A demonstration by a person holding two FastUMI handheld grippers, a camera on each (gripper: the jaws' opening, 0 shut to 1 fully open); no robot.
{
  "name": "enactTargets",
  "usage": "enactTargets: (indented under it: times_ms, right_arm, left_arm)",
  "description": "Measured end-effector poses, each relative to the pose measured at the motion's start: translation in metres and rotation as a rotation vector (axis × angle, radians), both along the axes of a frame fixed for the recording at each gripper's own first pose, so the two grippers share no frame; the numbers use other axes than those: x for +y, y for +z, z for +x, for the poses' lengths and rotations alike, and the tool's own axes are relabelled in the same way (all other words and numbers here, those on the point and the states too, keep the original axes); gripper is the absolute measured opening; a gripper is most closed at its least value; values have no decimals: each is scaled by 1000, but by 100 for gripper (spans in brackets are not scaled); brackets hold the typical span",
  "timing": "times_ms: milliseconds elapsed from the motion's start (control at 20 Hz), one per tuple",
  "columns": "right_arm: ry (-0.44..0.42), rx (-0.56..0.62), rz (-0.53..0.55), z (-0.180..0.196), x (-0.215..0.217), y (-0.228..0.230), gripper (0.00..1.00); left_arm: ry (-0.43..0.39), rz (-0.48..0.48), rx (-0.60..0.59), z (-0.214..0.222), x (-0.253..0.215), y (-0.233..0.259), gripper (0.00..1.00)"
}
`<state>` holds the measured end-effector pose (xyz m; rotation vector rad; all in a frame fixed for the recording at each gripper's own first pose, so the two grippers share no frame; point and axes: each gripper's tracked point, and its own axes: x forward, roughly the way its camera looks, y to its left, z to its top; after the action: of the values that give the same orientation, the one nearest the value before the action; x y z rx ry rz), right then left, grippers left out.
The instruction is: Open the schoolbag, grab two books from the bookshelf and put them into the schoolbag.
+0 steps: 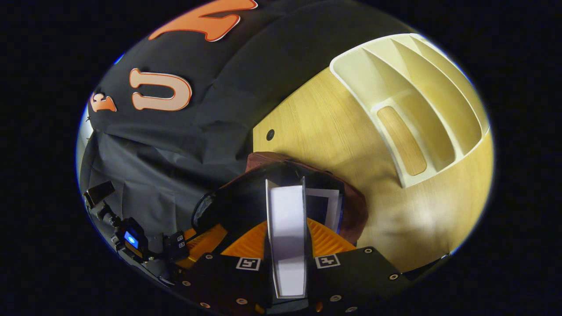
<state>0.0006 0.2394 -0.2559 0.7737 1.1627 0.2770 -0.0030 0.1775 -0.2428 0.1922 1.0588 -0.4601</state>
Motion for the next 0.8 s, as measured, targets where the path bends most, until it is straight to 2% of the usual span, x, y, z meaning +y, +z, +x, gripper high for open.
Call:
enactTargets:
  times_ms: [350, 450, 650, 750, 800]
  right_arm:
    - [-90, 19, 95, 8, 39, -34, 31]
    - [-106, -26, 78, 15, 44, -39, 30]
    - [-77, -61, 43, 21, 61, -58, 32]
    - [-66, -45, 8, 22, 68, -69, 36]
    - [-57, -39, -31, 21, 63, -74, 43]
  left_arm:
    - [-23, -18, -38, -3, -10, 4, 2]
    - [-31, -25, -50, -5, -11, 5, 2]
    - [-29, -42, -51, -9, -16, 3, 2]
    - [-34, -41, -52, -13, -17, 0, 2]
    - [-29, -34, -56, -12, -16, -3, 2]
